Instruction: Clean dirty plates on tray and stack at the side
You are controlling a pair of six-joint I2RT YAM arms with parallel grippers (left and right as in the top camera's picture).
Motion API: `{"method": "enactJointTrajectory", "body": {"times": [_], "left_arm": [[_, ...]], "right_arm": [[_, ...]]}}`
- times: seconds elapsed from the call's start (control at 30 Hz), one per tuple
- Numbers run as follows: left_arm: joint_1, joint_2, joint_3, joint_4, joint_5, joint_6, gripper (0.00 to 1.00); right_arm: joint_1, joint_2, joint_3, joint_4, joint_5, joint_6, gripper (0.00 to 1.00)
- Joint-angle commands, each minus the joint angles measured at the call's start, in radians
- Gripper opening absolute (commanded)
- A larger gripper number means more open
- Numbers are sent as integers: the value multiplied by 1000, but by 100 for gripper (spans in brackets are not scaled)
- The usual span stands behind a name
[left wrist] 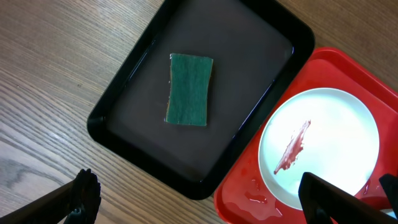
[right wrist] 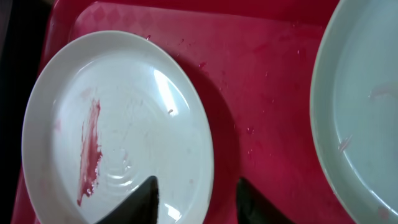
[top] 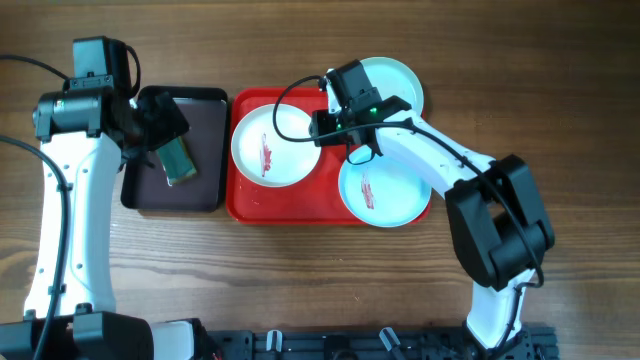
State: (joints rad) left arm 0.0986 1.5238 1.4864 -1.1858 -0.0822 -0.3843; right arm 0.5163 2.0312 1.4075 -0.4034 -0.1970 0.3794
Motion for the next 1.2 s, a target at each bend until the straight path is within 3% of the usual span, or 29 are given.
{"method": "enactJointTrajectory", "body": {"times": [0.0, 0.4, 0.5, 0.57, 0.6, 0.87, 1.03, 1.17], "left_arm": [[5, 18, 19, 3, -17, -17, 100], [6, 130, 19, 0, -17, -17, 100], [6, 158, 19, 1, -17, -17, 97], [5, 175, 19, 1, -17, -18, 93], [6, 184, 19, 2, -17, -18, 91], [6, 273, 19, 58, -41, -18, 86], [16, 366, 19, 98, -72, -82, 86], [18, 436, 19, 155, -72, -82, 91]], "right_arm": [[5, 40, 23, 15, 21, 43, 33], [59, 106, 22, 29, 71, 51, 32], [59, 109, 22, 24, 86, 70, 20], [59, 109, 22, 20, 94, 87, 6], [59, 109, 22, 17, 100, 95, 4], [59, 109, 22, 7, 99, 93, 4], [59, 109, 22, 11, 100, 92, 4], [59, 109, 22, 11, 100, 92, 4]]}}
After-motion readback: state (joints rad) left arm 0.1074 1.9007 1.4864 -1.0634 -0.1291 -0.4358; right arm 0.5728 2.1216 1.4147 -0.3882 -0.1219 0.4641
